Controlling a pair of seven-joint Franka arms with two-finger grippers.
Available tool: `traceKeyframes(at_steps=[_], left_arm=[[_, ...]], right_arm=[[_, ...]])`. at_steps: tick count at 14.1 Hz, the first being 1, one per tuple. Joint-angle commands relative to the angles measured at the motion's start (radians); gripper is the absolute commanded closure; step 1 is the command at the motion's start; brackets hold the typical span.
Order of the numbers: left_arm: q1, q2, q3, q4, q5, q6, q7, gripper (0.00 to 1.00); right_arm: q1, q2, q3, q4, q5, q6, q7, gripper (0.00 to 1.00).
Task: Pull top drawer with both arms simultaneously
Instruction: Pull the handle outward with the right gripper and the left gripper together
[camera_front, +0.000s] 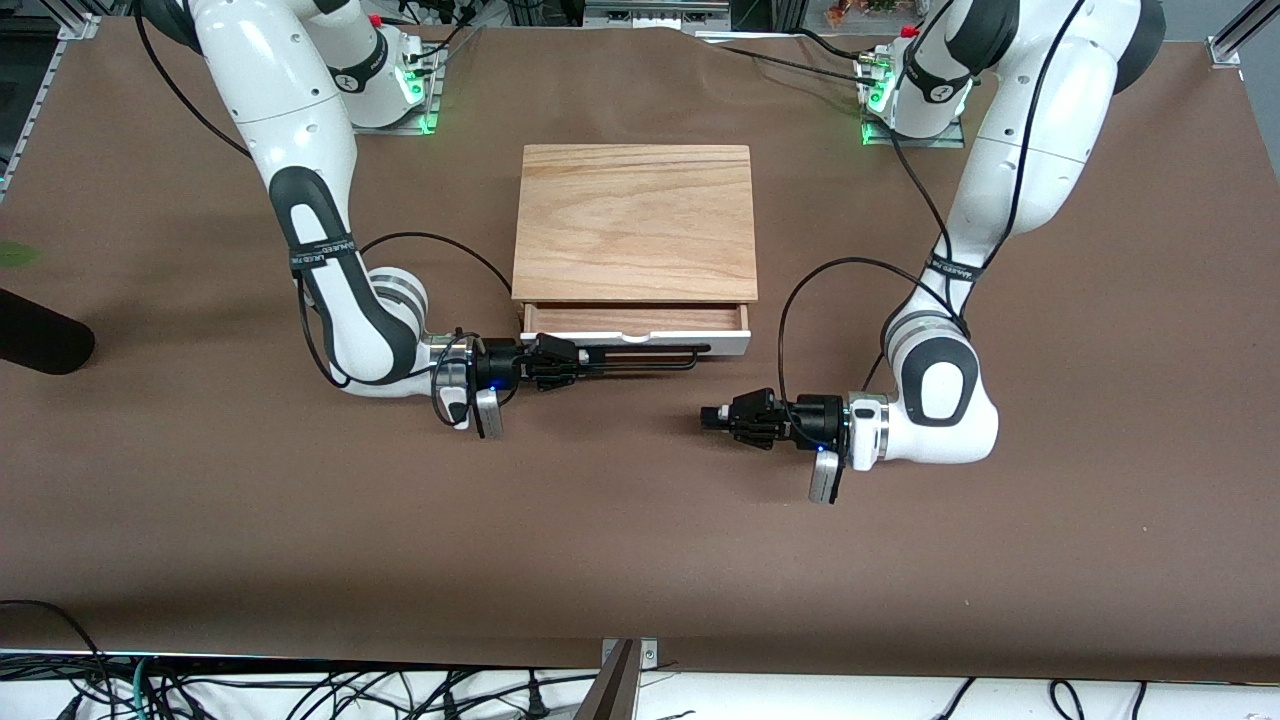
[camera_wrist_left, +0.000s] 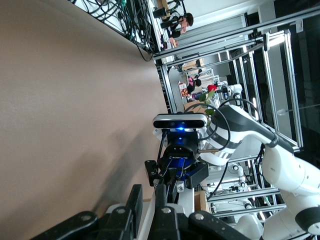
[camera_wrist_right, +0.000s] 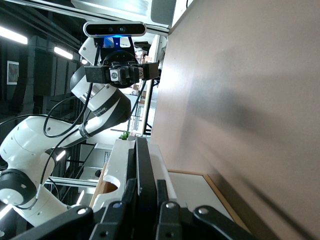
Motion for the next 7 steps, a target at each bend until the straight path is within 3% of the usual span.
traceKeyframes(at_steps=[1, 7], left_arm=[[-0.016, 0.048, 0.010, 0.072, -0.017, 0.023, -0.032, 0.83], [-0.016, 0.051, 0.010, 0.074, -0.017, 0.042, -0.034, 0.83]], right_arm=[[-0.009, 0.047, 0.002, 0.092, 0.016, 0.014, 0.033, 1.00], [-0.024, 0.092, 0.002, 0.173, 0.016, 0.017, 0.072, 1.00]])
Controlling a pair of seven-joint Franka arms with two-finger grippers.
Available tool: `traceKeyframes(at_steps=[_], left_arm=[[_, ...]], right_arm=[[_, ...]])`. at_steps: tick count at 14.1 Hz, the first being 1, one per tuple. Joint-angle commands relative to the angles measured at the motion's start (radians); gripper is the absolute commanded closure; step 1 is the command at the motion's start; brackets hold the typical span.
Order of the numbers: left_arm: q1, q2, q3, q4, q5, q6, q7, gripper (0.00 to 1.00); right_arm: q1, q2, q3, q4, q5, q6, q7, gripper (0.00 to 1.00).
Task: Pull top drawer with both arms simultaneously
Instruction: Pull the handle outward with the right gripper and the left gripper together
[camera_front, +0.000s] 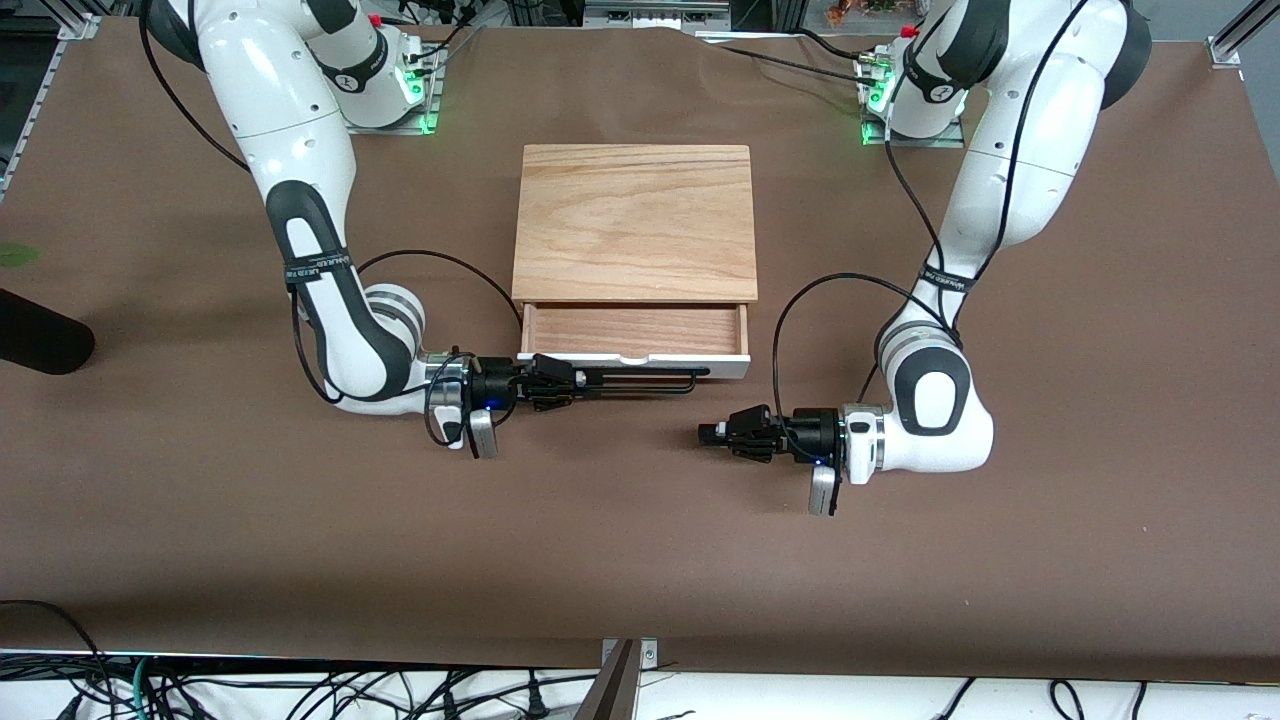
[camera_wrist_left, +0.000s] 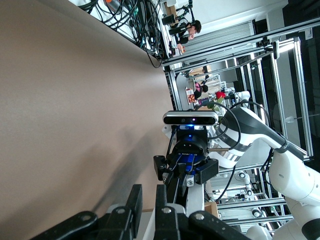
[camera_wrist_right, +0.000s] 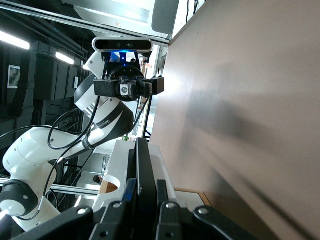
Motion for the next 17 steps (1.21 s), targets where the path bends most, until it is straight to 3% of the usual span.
traceKeyframes(at_steps=[1, 6, 7, 8, 9, 15, 17], left_arm=[[-0.010, 0.017, 0.008, 0.035, -0.017, 0.003, -0.017, 0.82], [-0.010, 0.017, 0.008, 0.034, -0.019, 0.003, -0.017, 0.78], [-0.010, 0.017, 0.008, 0.034, -0.019, 0.003, -0.017, 0.72], [-0.011, 0.017, 0.008, 0.034, -0.019, 0.003, -0.015, 0.52], [-0.012, 0.017, 0.008, 0.034, -0.019, 0.003, -0.015, 0.41], [-0.019, 0.017, 0.002, 0.027, -0.020, 0.003, -0.012, 0.27], [-0.022, 0.017, 0.002, 0.023, -0.020, 0.003, -0.009, 0.30]], right_arm=[[-0.012, 0.048, 0.003, 0.100, 0.014, 0.007, 0.069, 1.00], [-0.017, 0.103, 0.003, 0.183, 0.014, 0.020, 0.084, 1.00], [-0.017, 0.105, 0.003, 0.185, 0.015, 0.027, 0.084, 1.00], [-0.017, 0.105, 0.003, 0.188, 0.015, 0.033, 0.084, 1.00], [-0.017, 0.106, 0.003, 0.190, 0.015, 0.041, 0.084, 1.00], [-0.017, 0.115, 0.003, 0.211, 0.024, 0.057, 0.084, 1.00], [-0.018, 0.115, 0.003, 0.211, 0.024, 0.052, 0.082, 1.00]])
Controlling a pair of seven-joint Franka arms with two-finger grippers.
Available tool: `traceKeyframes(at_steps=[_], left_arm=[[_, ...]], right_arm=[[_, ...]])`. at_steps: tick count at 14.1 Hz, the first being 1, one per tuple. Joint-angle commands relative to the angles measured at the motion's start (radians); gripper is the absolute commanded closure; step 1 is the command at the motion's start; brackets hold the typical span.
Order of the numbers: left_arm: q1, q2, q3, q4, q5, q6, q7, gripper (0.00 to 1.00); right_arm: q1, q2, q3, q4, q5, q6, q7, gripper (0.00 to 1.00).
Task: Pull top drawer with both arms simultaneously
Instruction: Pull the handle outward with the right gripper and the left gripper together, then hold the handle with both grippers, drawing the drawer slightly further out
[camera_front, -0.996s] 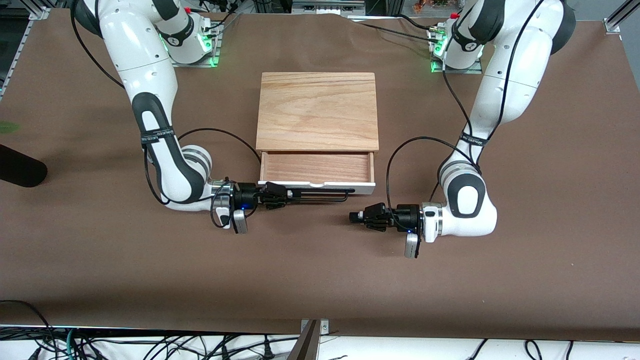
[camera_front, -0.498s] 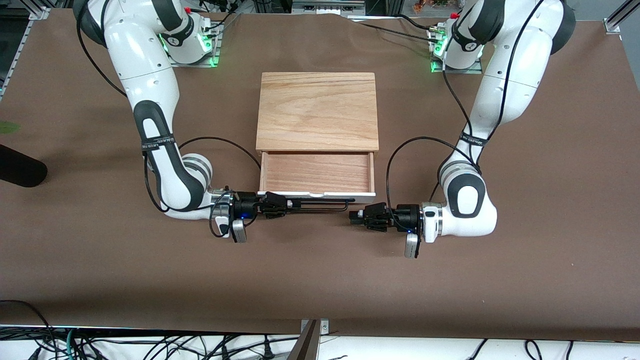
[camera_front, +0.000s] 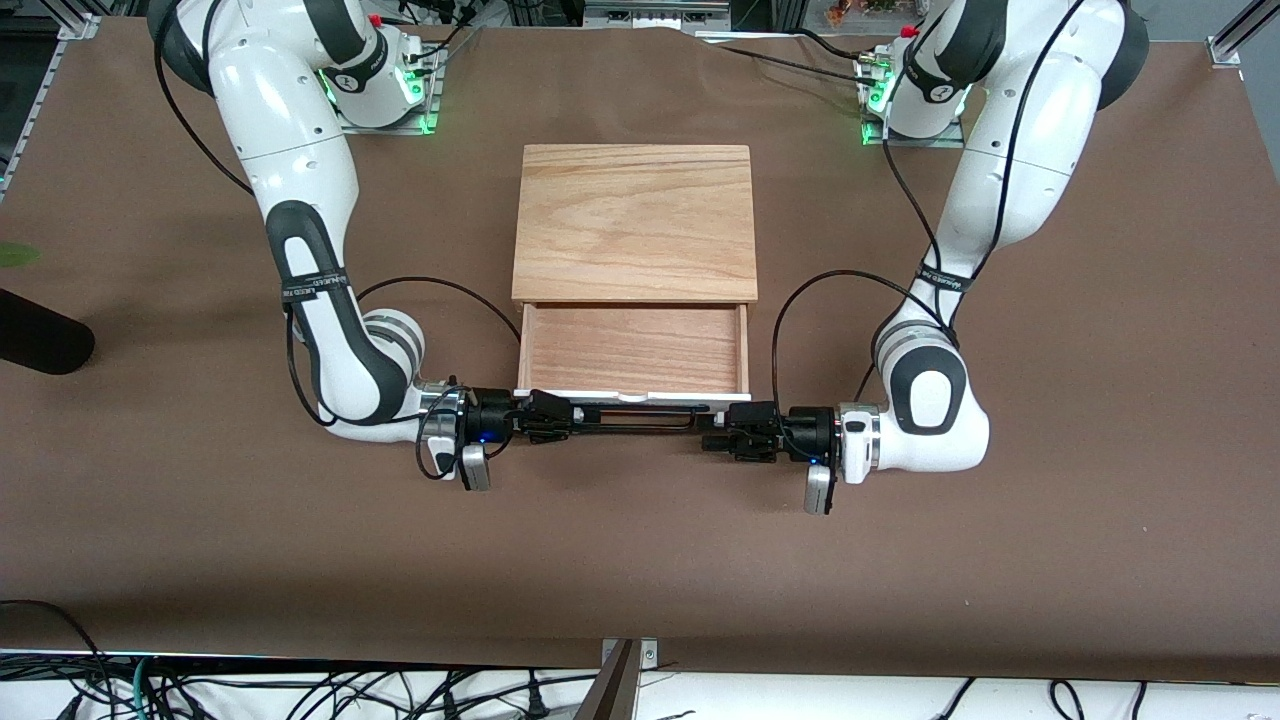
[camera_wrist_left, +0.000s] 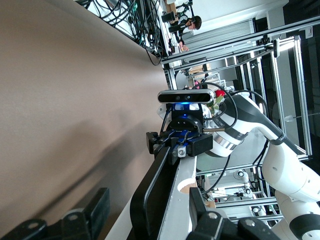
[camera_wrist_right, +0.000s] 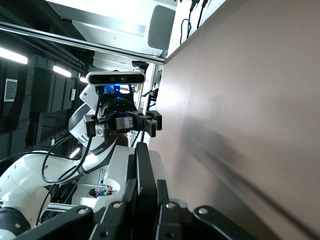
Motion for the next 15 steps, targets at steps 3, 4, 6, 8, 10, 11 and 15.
traceKeyframes(at_steps=[3, 4, 6, 8, 10, 11, 15], left_arm=[[-0.021, 0.019, 0.003, 0.017, -0.020, 0.004, 0.007, 0.35], [-0.028, 0.019, 0.003, 0.017, -0.019, 0.006, 0.007, 0.40], [-0.029, 0.030, 0.003, 0.016, -0.019, 0.006, 0.011, 0.44], [-0.032, 0.031, 0.003, 0.016, -0.017, 0.007, 0.013, 0.50], [-0.032, 0.033, 0.003, 0.016, -0.019, 0.007, 0.013, 0.62], [-0.032, 0.033, 0.003, 0.016, -0.017, 0.007, 0.013, 0.69], [-0.032, 0.033, 0.003, 0.016, -0.017, 0.007, 0.013, 0.88]], right_arm=[[-0.004, 0.022, 0.004, 0.044, 0.020, 0.013, 0.011, 1.00], [-0.004, 0.022, 0.004, 0.044, 0.020, 0.013, 0.012, 1.00], [-0.004, 0.021, 0.004, 0.044, 0.020, 0.011, 0.012, 1.00], [-0.006, 0.022, 0.004, 0.044, 0.020, 0.010, 0.012, 1.00], [-0.006, 0.021, 0.004, 0.044, 0.020, 0.008, 0.012, 1.00], [-0.006, 0.022, 0.004, 0.044, 0.020, 0.008, 0.012, 1.00], [-0.006, 0.021, 0.004, 0.044, 0.020, 0.008, 0.012, 1.00]])
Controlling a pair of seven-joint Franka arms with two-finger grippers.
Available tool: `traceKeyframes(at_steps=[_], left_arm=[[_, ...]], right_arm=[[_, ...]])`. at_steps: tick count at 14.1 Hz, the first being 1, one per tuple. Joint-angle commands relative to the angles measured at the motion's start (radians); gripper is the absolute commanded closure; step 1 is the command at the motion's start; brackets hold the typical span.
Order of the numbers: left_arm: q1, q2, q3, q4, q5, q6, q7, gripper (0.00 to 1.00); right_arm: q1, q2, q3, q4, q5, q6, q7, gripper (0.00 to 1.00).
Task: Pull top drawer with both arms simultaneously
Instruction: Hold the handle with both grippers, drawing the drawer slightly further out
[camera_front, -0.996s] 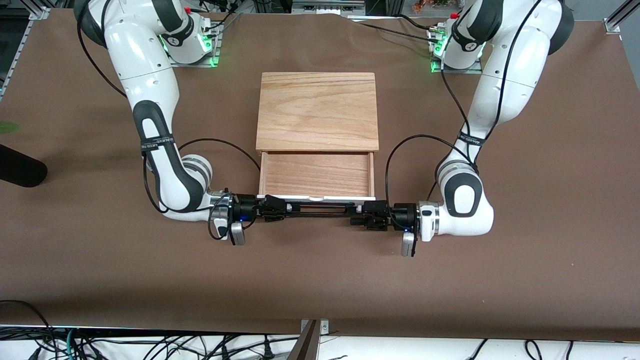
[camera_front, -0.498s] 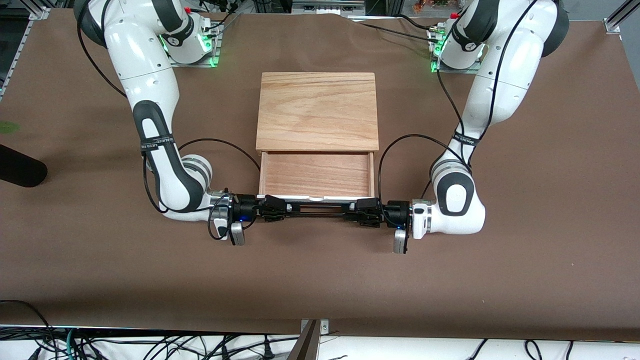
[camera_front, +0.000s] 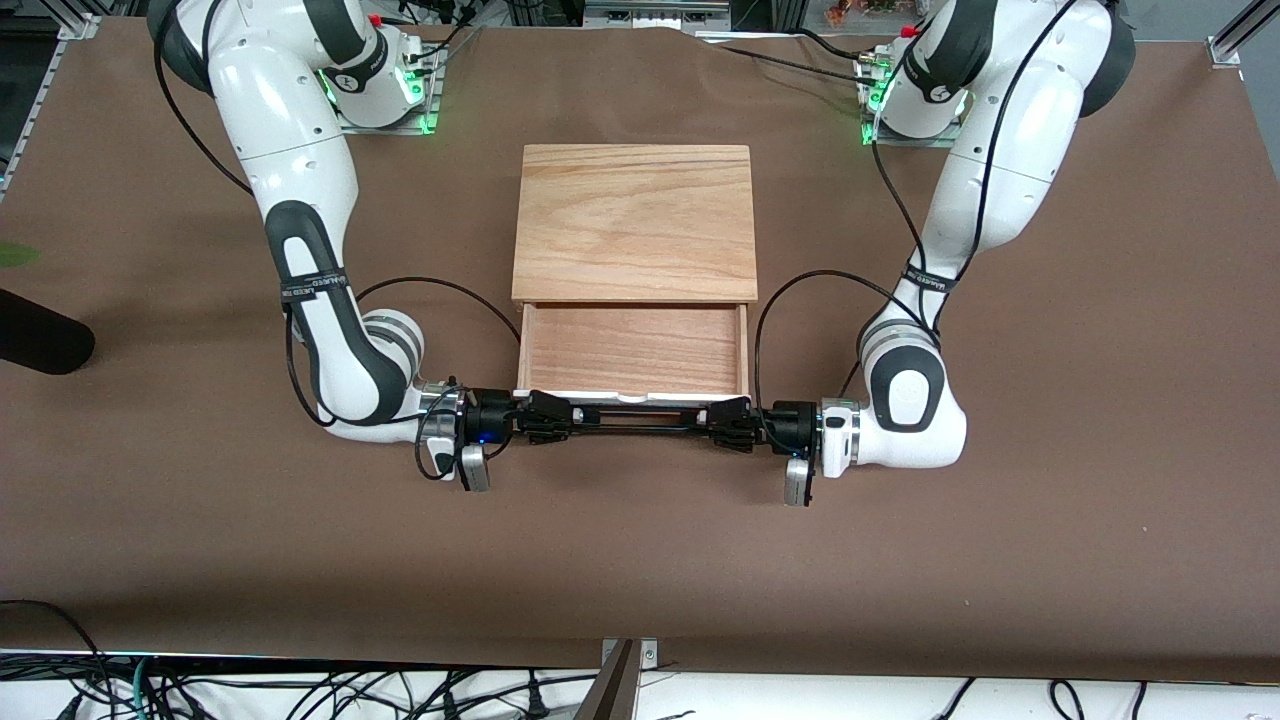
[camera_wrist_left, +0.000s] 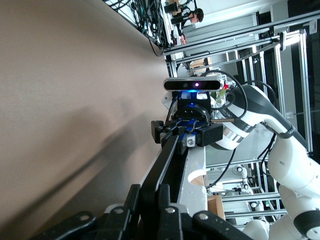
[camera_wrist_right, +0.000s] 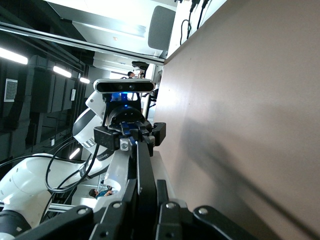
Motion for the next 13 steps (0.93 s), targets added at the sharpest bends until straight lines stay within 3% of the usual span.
traceKeyframes(at_steps=[1, 11, 12, 13], left_arm=[[-0.009, 0.009, 0.004, 0.015, -0.017, 0.007, 0.024, 0.89], [-0.007, 0.029, 0.012, 0.081, -0.019, 0.083, 0.007, 0.88], [-0.007, 0.043, 0.012, 0.101, -0.019, 0.094, 0.007, 0.88], [-0.007, 0.051, 0.012, 0.119, -0.019, 0.103, 0.004, 0.88]], right_arm=[[-0.005, 0.020, 0.004, 0.041, 0.019, 0.009, 0.012, 1.00], [-0.005, 0.020, 0.004, 0.041, 0.019, 0.007, 0.012, 1.00], [-0.005, 0.020, 0.004, 0.041, 0.019, 0.007, 0.012, 0.95], [-0.005, 0.020, 0.004, 0.041, 0.019, 0.007, 0.011, 0.76]])
